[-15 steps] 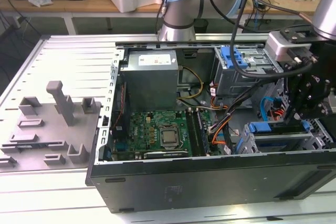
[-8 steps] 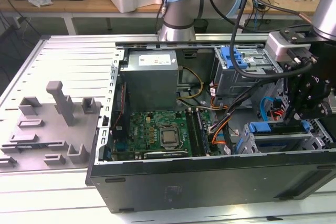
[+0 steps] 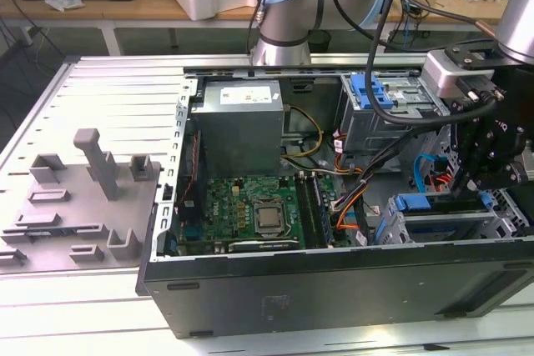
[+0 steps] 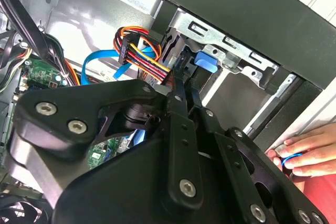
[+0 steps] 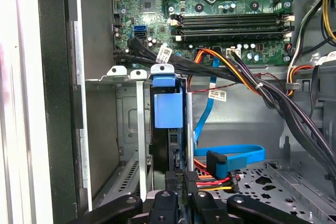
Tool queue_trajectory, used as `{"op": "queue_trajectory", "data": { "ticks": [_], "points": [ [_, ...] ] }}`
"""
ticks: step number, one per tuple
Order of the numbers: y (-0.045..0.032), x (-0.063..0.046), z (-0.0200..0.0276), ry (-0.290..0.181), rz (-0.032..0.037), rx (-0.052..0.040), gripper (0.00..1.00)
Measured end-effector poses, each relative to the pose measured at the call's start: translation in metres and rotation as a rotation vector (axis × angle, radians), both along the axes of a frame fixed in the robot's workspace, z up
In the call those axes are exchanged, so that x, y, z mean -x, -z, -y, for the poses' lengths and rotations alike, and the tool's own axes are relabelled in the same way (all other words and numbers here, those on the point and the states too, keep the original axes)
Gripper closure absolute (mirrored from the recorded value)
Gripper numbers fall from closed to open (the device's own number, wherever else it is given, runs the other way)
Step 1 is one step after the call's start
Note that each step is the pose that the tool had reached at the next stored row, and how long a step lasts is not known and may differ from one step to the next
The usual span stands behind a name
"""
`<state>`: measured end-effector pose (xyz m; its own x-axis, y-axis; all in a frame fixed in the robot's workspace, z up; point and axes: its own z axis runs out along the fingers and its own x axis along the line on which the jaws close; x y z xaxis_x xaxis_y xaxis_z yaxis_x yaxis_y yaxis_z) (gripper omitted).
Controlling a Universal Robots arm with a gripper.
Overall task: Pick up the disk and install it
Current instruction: 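Insert the first disk wire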
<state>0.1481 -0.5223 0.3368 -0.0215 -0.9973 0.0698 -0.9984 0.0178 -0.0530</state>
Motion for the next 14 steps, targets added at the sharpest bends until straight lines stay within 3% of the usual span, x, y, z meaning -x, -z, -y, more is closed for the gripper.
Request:
{"op": "queue_trajectory", "data": {
  "ticks": [12, 14],
  "points": [
    [-0.0015, 0.0, 0.0001, 0.0, 0.0001, 0.0004, 0.82],
    [-0.0024, 0.0, 0.0, 0.0, 0.0, -0.0001, 0.7]
  ]
}}
